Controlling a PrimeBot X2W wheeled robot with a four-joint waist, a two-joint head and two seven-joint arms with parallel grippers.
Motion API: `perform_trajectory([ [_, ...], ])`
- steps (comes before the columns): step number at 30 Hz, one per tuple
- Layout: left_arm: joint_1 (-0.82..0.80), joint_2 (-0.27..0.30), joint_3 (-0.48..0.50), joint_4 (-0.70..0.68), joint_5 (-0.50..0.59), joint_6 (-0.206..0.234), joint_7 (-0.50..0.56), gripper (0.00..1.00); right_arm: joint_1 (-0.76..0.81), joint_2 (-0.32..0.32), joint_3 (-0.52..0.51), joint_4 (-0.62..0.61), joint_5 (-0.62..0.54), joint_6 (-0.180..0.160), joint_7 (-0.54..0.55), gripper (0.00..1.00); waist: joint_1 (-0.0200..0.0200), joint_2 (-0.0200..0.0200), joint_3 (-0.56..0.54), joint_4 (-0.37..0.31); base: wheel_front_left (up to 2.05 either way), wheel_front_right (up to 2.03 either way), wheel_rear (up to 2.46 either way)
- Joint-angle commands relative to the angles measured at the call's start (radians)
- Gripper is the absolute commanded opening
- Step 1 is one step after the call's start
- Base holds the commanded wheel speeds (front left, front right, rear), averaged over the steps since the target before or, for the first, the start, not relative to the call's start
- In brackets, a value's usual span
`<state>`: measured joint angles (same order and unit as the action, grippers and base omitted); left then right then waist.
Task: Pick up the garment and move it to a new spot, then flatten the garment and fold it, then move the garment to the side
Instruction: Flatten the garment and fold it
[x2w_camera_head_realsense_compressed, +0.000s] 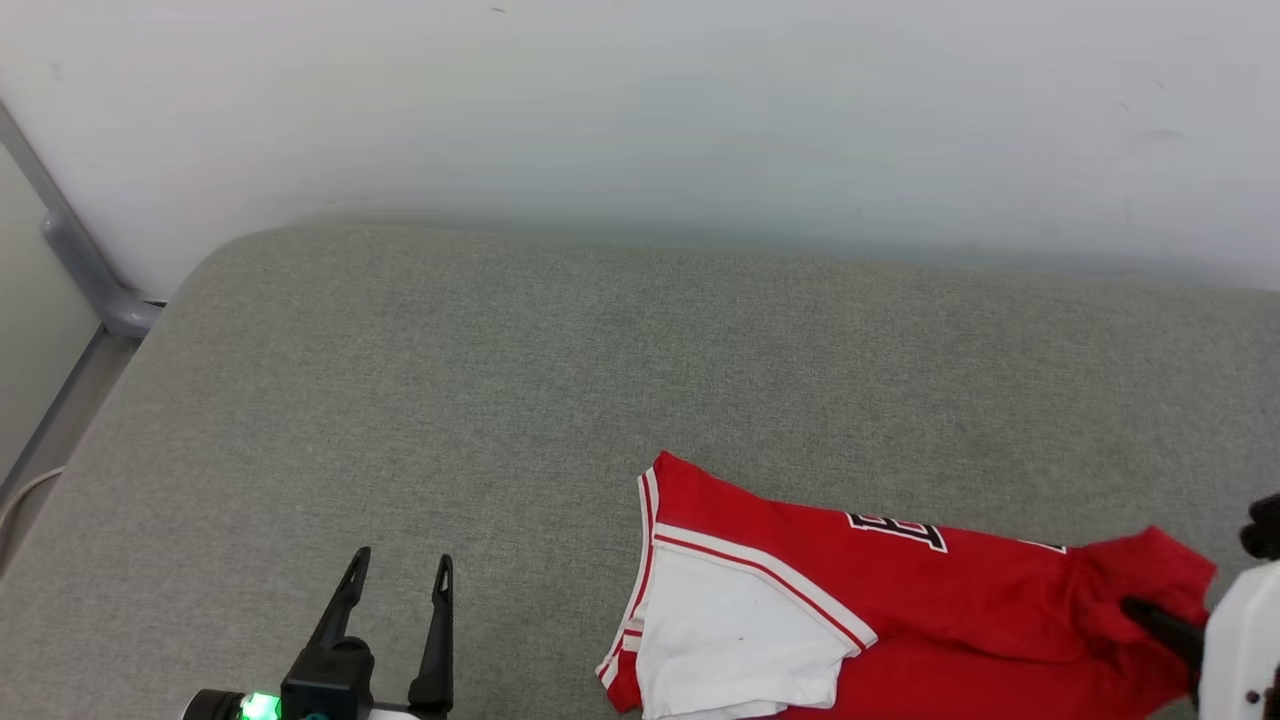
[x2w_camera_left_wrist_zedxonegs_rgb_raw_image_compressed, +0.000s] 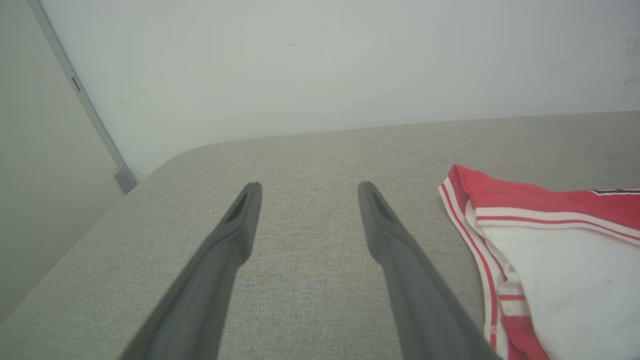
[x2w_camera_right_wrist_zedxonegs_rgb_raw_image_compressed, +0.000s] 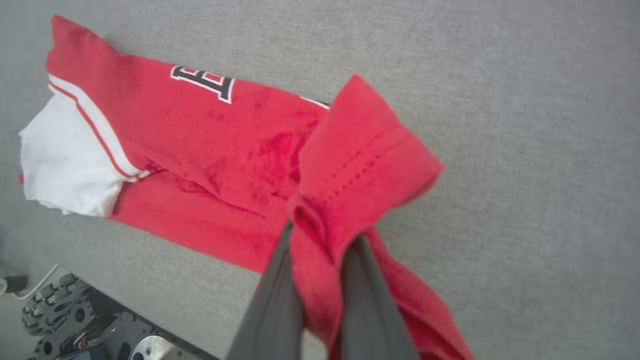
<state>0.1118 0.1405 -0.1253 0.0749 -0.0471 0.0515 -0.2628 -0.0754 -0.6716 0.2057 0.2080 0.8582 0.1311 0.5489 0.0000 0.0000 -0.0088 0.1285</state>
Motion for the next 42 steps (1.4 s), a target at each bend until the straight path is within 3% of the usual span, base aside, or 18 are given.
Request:
perform_trajectory([
  [1, 0.002, -0.005, 0.0, 0.003, 0.006, -0.007, -0.002, 1.0, 0.01, 0.014, 0.005, -0.029, -0.007, -0.001, 0.01, 0.0, 0.0, 0.0, 0.001, 0.0, 0.0, 0.0, 0.0],
  [7, -0.016, -0.014, -0.006, 0.013, 0.015, -0.018, -0.003, 1.0, -0.043, 0.074, 0.071, -0.162, -0.037, -0.001, 0.089, 0.0, 0.0, 0.0, 0.008, 0.008, 0.0, 0.0, 0.0],
  [15, -0.042, -0.028, -0.021, 0.021, 0.025, -0.033, -0.003, 1.0, -0.174, 0.145, 0.239, -0.157, -0.06, -0.001, 0.128, 0.0, 0.0, 0.0, 0.031, 0.035, 0.0, 0.0, 0.0],
  [23, -0.073, -0.041, -0.026, 0.025, 0.026, -0.039, -0.002, 1.0, -0.341, 0.234, 0.409, -0.033, -0.078, -0.001, 0.079, 0.0, 0.0, 0.0, 0.074, 0.063, 0.0, 0.0, 0.0],
  [27, -0.097, -0.051, -0.034, 0.027, 0.026, -0.042, -0.002, 1.0, -0.443, 0.303, 0.515, 0.105, -0.1, -0.001, 0.031, 0.0, 0.0, 0.0, 0.104, 0.086, 0.0, 0.0, 0.0],
  [42, -0.118, -0.071, -0.045, 0.032, 0.025, -0.034, -0.003, 1.0, -0.522, 0.385, 0.679, 0.339, -0.076, -0.001, -0.09, 0.0, 0.0, 0.0, 0.132, 0.1, 0.0, 0.0, 0.0],
])
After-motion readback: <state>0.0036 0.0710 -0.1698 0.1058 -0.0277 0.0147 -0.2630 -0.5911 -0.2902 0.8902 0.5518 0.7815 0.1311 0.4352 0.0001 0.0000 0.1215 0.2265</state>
